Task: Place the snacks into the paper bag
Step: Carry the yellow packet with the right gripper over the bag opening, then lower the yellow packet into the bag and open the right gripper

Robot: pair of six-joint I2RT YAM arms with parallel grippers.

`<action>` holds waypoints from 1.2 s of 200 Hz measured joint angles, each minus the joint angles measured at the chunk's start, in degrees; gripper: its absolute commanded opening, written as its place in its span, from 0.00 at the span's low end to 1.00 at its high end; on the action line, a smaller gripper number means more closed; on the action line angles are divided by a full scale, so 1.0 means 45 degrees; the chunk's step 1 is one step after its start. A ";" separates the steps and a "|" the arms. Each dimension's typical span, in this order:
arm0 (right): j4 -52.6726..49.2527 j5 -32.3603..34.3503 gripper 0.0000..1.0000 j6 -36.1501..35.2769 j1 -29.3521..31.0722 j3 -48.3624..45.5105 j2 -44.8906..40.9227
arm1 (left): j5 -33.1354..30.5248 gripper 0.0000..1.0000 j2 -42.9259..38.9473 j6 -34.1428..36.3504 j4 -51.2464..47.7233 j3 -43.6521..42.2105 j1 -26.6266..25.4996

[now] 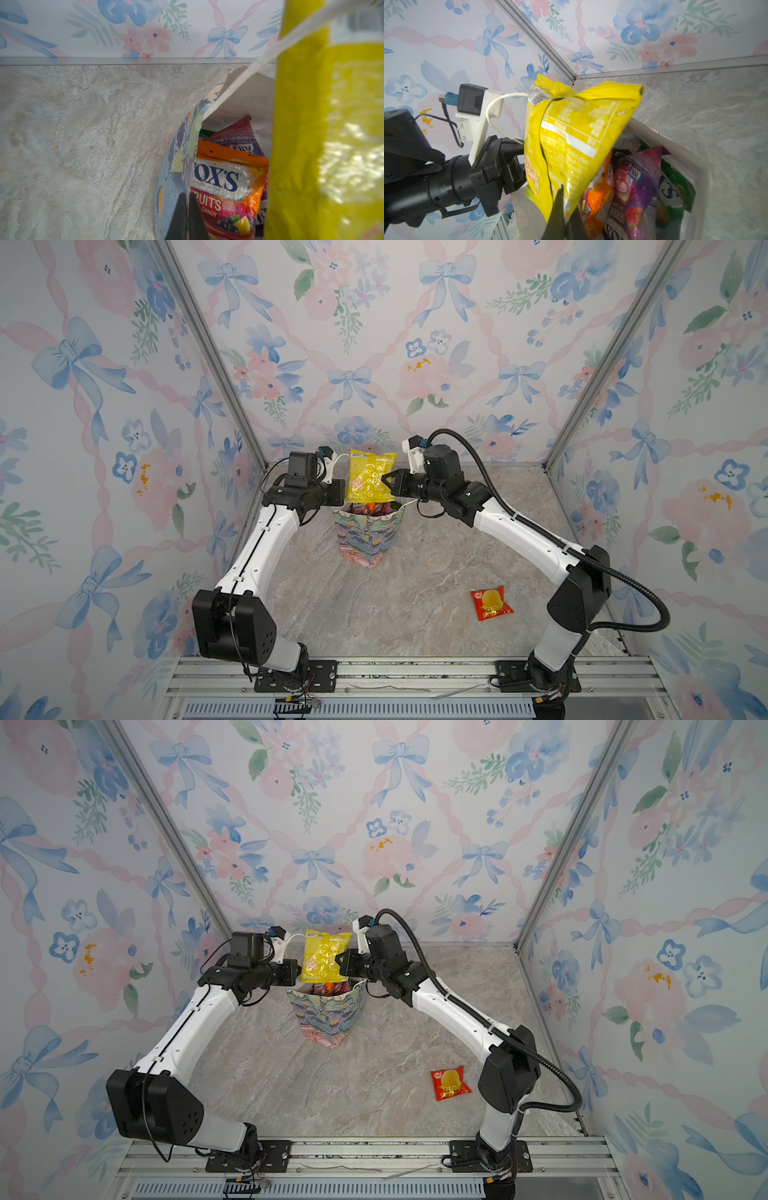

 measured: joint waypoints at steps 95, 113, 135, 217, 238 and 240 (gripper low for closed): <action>0.0175 0.0520 0.78 0.0068 0.0044 -0.1117 -0.0661 | 0.0000 0.00 0.0000 0.0000 0.0000 0.0000 0.0000; 0.0019 0.0811 0.81 -0.0325 0.0049 -0.1083 -0.0957 | 0.0000 0.00 0.0000 0.0000 -0.0005 0.0000 0.0000; -0.0534 0.1151 0.82 -0.1083 0.0049 -0.0486 -0.1064 | 0.0000 0.00 0.0000 0.0000 0.0000 0.0000 0.0000; -0.3628 0.2443 0.59 -0.4197 0.0204 0.3526 0.0253 | -0.0005 0.00 0.0000 0.0000 0.0000 0.0000 0.0000; -0.4464 0.2793 0.57 -0.4877 0.0461 0.4269 0.0971 | 0.0000 0.00 0.0000 0.0000 -0.0005 0.0000 0.0000; -0.4532 0.2817 0.57 -0.4945 0.0491 0.4333 0.1064 | 0.0000 0.00 0.0000 0.0005 -0.0005 0.0000 0.0000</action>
